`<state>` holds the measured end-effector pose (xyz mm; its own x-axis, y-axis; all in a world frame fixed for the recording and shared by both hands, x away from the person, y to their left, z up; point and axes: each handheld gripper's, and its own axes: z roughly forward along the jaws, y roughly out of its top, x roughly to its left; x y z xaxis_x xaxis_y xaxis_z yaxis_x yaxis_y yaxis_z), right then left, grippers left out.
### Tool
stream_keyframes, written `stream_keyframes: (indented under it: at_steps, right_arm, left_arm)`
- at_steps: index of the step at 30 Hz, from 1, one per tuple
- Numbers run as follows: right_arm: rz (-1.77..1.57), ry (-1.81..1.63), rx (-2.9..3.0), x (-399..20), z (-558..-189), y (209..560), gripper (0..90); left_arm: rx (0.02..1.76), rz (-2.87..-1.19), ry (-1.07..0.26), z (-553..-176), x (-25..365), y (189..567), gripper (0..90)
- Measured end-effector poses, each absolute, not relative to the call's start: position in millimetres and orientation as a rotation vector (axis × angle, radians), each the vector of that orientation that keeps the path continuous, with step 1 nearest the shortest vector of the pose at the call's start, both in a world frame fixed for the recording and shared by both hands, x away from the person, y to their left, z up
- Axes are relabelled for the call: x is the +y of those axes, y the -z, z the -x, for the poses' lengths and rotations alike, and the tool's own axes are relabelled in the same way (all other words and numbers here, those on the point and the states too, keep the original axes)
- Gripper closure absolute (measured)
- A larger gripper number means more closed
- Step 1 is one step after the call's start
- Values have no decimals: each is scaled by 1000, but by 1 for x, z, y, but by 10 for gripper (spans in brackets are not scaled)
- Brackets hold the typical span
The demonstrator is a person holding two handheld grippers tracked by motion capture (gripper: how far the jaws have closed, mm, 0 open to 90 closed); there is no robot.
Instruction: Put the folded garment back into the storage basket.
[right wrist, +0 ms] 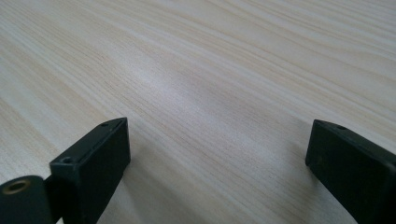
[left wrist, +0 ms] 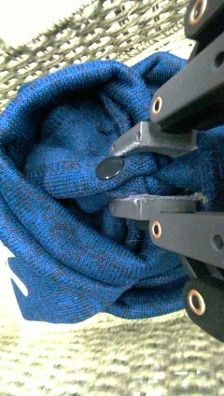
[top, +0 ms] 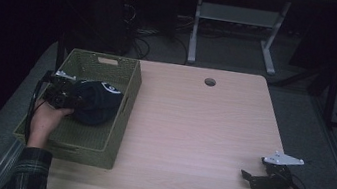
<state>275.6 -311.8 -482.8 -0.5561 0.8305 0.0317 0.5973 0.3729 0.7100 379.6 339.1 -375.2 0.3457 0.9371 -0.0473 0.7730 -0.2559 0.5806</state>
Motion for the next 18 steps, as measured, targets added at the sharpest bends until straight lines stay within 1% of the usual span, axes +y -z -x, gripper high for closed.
stream_keyframes:
  at_steps: [4, 6, 8, 12, 14, 16, 18]
  right_arm:
    - [-1250, -984, 2307, -312, -276, 483, 61]
    - [-1251, -985, 2307, -312, -276, 483, 61]
    - [-1251, -985, 2307, -312, -276, 483, 61]
    - [-1250, -984, 2307, -312, -276, 483, 61]
    - [-1251, -985, 2307, -312, -276, 483, 61]
    - [-1251, -985, 2307, -312, -276, 483, 61]
    - [-1250, -984, 2307, -312, -276, 483, 61]
  left_arm:
    - [1497, -2109, -413, -380, 340, 382, 714]
    - [1496, -2109, -412, -380, 341, 383, 690]
    - [1493, -2112, -402, -380, 342, 384, 644]
    - [1477, -2095, -402, -378, 344, 379, 517]
    - [1461, -2084, -416, -376, 345, 373, 483]
    - [1429, -2048, -418, -373, 343, 363, 436]
    - [1417, -2044, -416, -373, 342, 360, 388]
